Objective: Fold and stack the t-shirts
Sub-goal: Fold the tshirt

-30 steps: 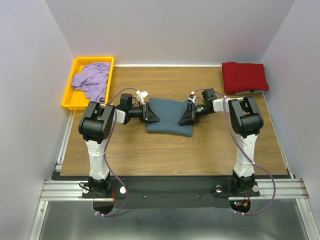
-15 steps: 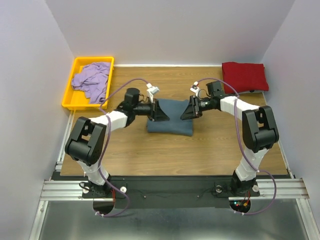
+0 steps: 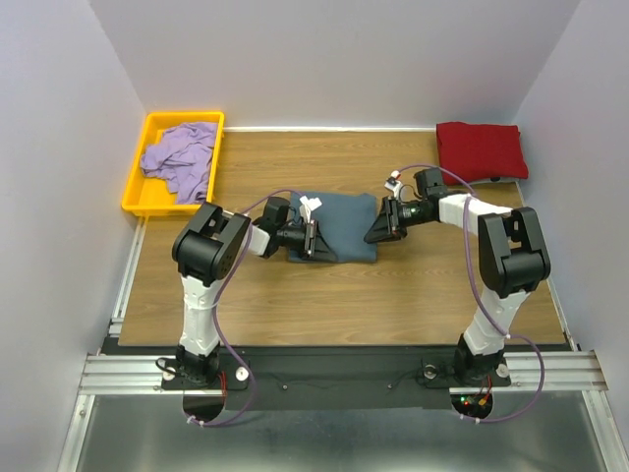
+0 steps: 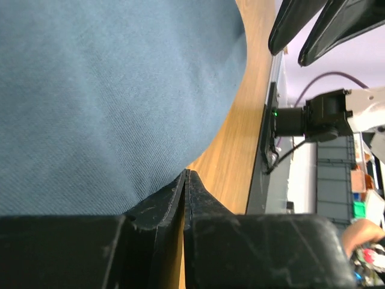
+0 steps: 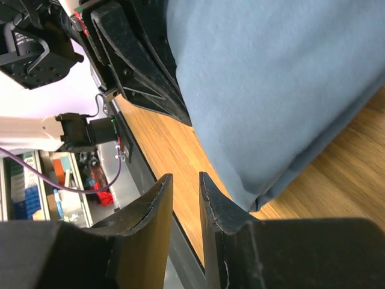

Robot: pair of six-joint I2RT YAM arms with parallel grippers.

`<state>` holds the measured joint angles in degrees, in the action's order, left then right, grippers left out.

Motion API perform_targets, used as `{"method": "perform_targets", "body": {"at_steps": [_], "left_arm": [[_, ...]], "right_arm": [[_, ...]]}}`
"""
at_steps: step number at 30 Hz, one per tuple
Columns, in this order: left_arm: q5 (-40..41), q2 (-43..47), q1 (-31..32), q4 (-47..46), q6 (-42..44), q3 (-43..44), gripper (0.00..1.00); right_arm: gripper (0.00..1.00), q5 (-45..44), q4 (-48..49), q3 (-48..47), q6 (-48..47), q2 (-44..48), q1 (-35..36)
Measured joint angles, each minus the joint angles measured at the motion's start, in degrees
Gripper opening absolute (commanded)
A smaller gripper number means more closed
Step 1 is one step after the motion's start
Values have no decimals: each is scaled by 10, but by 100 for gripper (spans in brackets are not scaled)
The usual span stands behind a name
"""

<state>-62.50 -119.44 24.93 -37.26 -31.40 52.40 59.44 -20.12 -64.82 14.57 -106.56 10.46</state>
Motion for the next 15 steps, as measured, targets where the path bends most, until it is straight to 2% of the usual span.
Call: {"method": "perform_targets", "body": {"at_steps": [6,12,15], "left_arm": [[21,28,-1,5,0,-6,18],[15,174,-21,8,7,-43,18],[6,202,-44,-5,14,-47,18]], "right_arm": [[31,-5,0,-7,3,0,-1],[31,-3,4,-28,5,0,24],[31,0,15,-33,11,-7,47]]}}
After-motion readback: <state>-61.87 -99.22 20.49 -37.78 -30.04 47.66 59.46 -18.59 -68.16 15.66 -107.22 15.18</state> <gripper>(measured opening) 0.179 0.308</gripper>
